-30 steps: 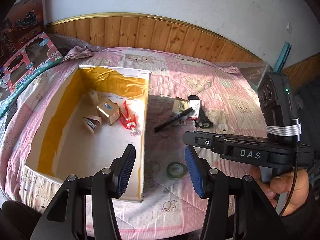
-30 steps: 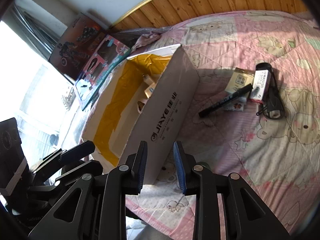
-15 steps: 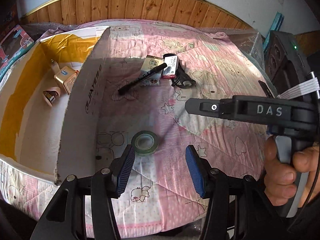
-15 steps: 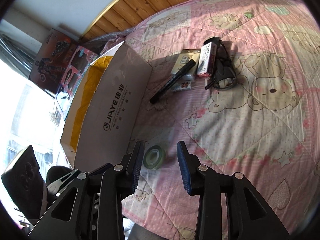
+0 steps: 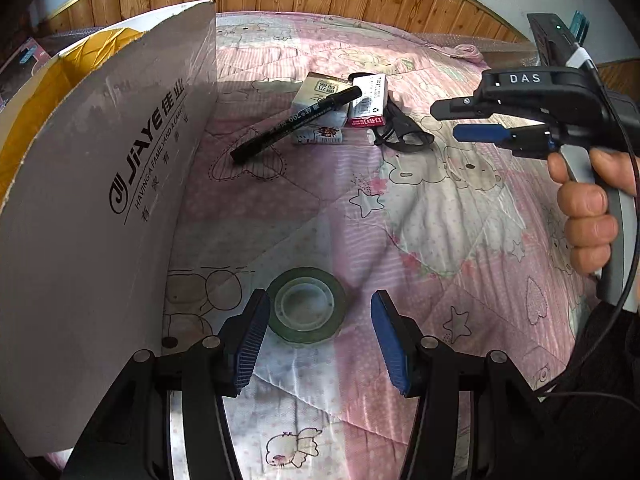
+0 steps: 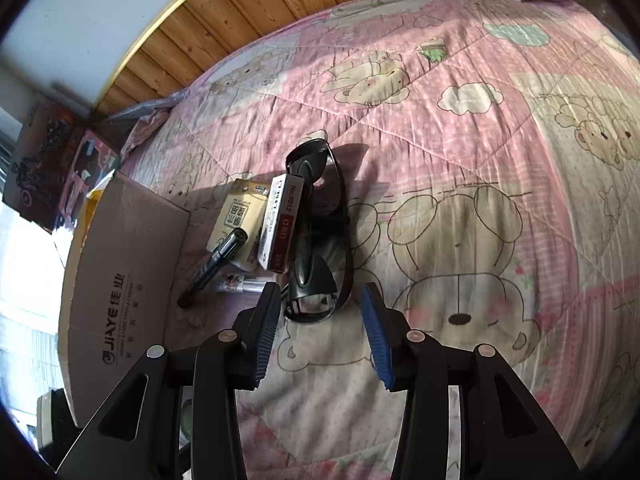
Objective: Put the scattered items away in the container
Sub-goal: 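Grasp the green tape roll with the left tool while the right tool grasps the black marker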
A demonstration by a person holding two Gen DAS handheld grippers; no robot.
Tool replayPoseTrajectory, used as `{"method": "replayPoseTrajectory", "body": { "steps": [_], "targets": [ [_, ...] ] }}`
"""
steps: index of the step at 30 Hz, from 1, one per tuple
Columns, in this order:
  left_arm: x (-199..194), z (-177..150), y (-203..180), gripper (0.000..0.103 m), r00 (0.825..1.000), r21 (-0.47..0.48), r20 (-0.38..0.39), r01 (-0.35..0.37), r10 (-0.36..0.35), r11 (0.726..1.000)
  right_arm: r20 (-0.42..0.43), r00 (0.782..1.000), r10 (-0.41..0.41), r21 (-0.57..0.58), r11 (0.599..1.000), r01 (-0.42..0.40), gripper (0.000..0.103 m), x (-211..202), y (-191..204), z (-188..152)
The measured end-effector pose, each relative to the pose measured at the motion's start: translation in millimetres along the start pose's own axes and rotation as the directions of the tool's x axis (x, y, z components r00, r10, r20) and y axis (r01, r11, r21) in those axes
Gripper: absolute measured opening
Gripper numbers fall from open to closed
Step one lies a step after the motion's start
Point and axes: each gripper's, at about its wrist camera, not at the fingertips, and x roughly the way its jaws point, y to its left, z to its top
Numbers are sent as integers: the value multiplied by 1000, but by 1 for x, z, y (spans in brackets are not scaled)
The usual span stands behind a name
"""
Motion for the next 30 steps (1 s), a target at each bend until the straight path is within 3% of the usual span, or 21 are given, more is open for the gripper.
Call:
{"method": "replayPoseTrajectory", "body": {
  "steps": [5,9,13,16,19,21,26,30],
  "targets": [
    [20,-1,8,53,1000,0,-23,-12,12,1000,-29,998,-54,-86,995,51,47,38,7,16],
    [21,1,11,51,1000,7,0,7,-7,1000,-1,996,-86,-97,992,86,47,28,12,22],
    [22,5,20,49,998,-21,16,54,-54,998,41,999,5,-65,998,-3,47,10,15,24],
    [21,5,23,49,997,-33,33,75,-74,997,6,995,101,-28,995,-101,47,22,16,26],
    [21,5,22,49,996,-36,42,82,-80,996,-2,998,71,-25,997,-71,46,42,19,28],
    [21,6,22,49,995,-45,44,91,-89,995,9,997,71,-32,997,-71,29,50,21,31],
    [17,8,20,49,994,-55,53,100,-97,993,13,999,37,-96,995,-35,27,47,34,30],
    [13,11,20,49,993,-63,67,102,-98,993,9,999,-36,-137,990,37,27,33,39,28]
  ]
}}
